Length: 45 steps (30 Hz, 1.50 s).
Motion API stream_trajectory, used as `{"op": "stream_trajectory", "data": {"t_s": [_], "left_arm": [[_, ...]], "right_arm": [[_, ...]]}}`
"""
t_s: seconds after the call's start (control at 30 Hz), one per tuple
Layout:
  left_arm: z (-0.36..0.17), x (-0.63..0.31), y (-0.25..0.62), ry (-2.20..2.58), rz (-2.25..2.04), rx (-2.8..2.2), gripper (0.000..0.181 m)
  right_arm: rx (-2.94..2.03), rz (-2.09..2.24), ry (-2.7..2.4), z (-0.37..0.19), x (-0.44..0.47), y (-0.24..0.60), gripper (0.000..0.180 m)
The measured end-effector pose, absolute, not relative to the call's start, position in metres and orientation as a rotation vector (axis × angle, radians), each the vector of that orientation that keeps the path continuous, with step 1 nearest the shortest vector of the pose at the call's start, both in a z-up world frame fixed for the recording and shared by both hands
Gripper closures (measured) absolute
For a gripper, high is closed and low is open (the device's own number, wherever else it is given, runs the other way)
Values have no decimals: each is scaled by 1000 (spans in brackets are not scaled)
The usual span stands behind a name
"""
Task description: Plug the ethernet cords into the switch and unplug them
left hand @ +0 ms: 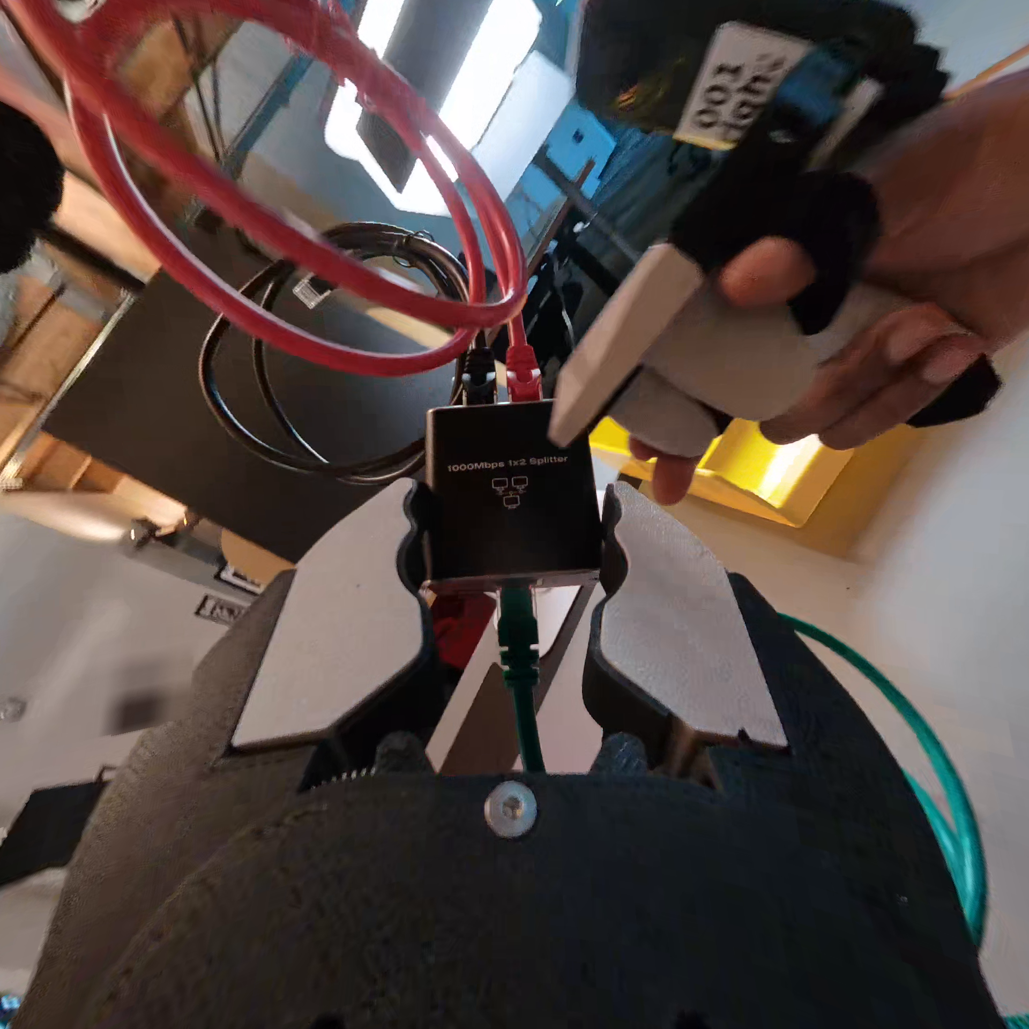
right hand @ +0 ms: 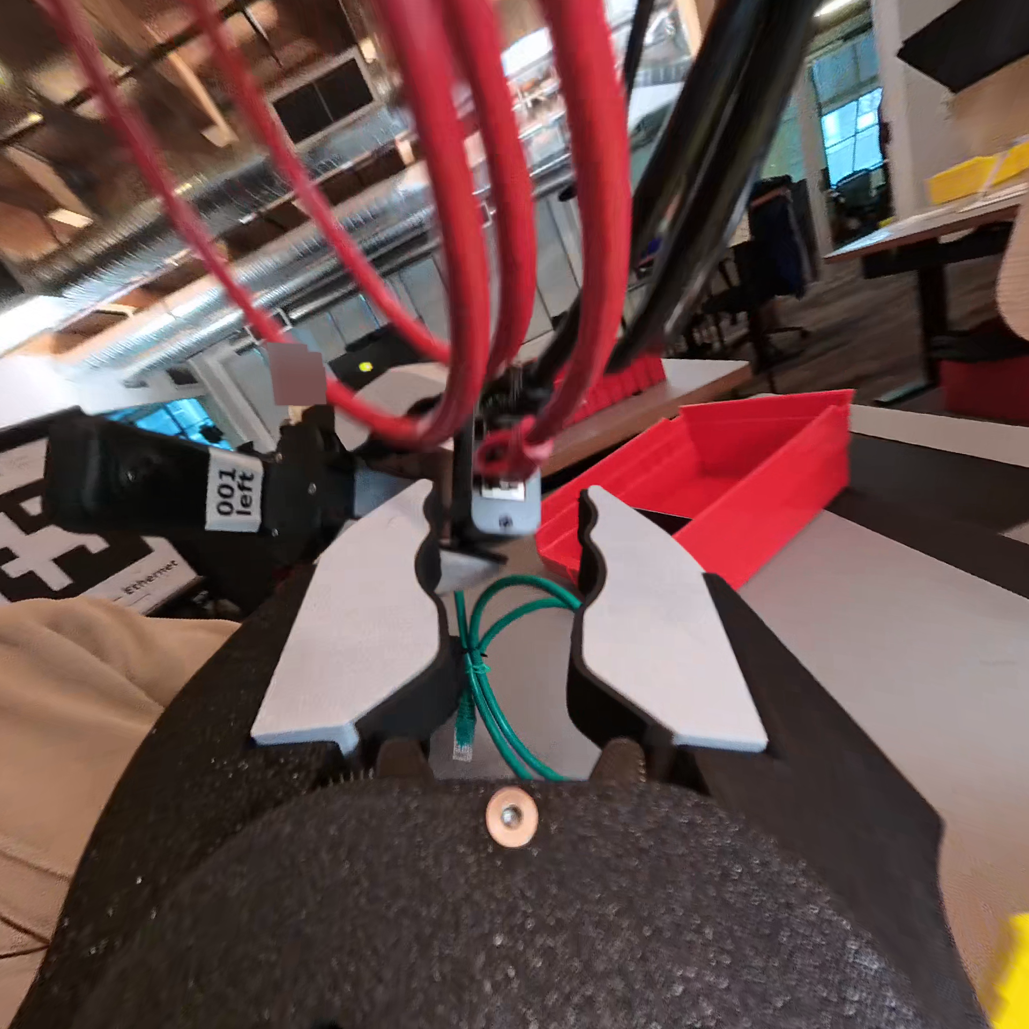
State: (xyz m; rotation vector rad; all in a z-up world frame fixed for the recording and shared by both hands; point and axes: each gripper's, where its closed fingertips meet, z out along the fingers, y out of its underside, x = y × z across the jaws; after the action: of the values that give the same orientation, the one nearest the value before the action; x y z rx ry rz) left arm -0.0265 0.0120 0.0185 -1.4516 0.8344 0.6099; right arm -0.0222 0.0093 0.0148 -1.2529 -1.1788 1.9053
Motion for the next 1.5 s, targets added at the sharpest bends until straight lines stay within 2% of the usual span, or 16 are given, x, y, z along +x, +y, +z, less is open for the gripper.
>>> {"op": "stream_trajectory", "data": {"t_s": [0.1, 0.27, 0.4, 0.6, 0.7, 0.87, 1.13, 1.37, 1.43, 1.5], "left_arm": [[9, -14, 14, 893, 634, -1439, 119], [3, -22, 22, 836, 600, -1486, 119], [21, -21, 15, 724, 474, -1455, 118], [45, 11, -12, 602, -197, -1461, 131], [39, 47, -22, 582, -612, -1504, 132], [30, 81, -14, 352, -1006, -1463, 125], [27, 21, 12, 115, -1005, -1313, 117], [36, 8, 8, 148, -971, -1224, 137], [35, 3, 7, 166, -952, -1225, 152], [34, 1, 6, 198, -968, -1240, 155]], "right_arm": [[-1233, 1914, -1172, 15, -22, 7, 153], [-1211, 1938, -1100, 13, -24, 15, 156], [-1135, 1986, -932, 27, -12, 37, 156], [-979, 2045, -757, 58, 21, 61, 156], [-887, 2055, -681, 72, 34, 64, 156], [-793, 2103, -614, 85, 41, 54, 156], [-843, 2023, -767, 68, 11, 19, 156], [-922, 1980, -918, 51, -6, 7, 156], [-944, 2014, -943, 49, -9, 3, 156], [-976, 2012, -1003, 45, -10, 2, 156]]}}
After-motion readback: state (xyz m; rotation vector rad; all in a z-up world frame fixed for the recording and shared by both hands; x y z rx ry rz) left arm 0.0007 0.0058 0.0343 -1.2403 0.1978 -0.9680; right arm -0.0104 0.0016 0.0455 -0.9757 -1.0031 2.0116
